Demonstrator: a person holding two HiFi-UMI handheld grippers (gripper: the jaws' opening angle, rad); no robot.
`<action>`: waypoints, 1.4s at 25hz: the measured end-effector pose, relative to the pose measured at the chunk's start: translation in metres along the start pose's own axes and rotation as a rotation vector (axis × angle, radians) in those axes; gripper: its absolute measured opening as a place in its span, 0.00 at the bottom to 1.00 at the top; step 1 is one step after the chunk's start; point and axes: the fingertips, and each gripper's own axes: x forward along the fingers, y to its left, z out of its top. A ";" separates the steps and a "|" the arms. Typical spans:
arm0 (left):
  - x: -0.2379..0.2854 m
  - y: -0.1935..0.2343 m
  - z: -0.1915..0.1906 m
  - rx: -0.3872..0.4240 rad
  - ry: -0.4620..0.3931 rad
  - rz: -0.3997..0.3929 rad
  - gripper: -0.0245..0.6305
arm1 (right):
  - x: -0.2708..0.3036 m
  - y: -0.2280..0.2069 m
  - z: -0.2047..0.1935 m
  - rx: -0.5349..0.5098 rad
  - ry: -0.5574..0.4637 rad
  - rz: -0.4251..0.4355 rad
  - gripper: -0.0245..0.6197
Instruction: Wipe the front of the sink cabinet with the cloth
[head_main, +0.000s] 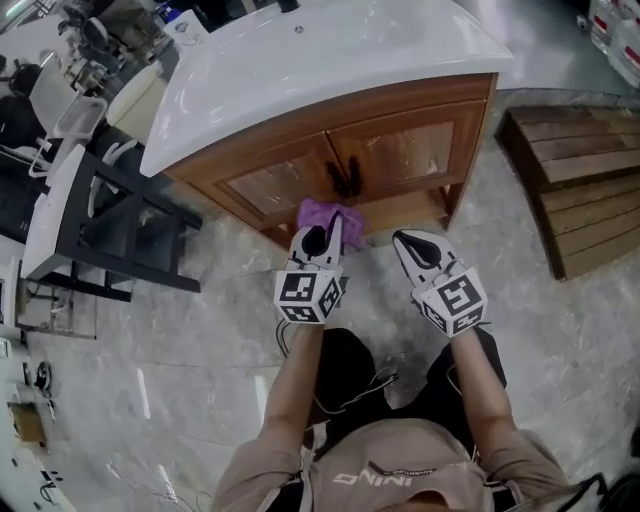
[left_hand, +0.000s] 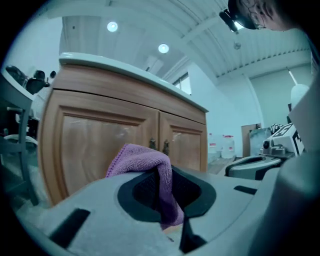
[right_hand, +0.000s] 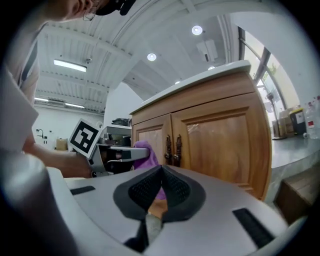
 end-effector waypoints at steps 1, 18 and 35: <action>-0.012 0.017 -0.004 -0.004 -0.001 0.040 0.09 | 0.010 0.010 0.000 -0.008 0.004 0.028 0.05; -0.087 0.229 -0.078 0.012 0.003 0.506 0.09 | 0.092 0.113 -0.022 -0.060 0.086 0.284 0.05; -0.038 0.200 -0.093 -0.007 -0.054 0.488 0.09 | 0.058 0.081 -0.043 -0.041 0.128 0.190 0.05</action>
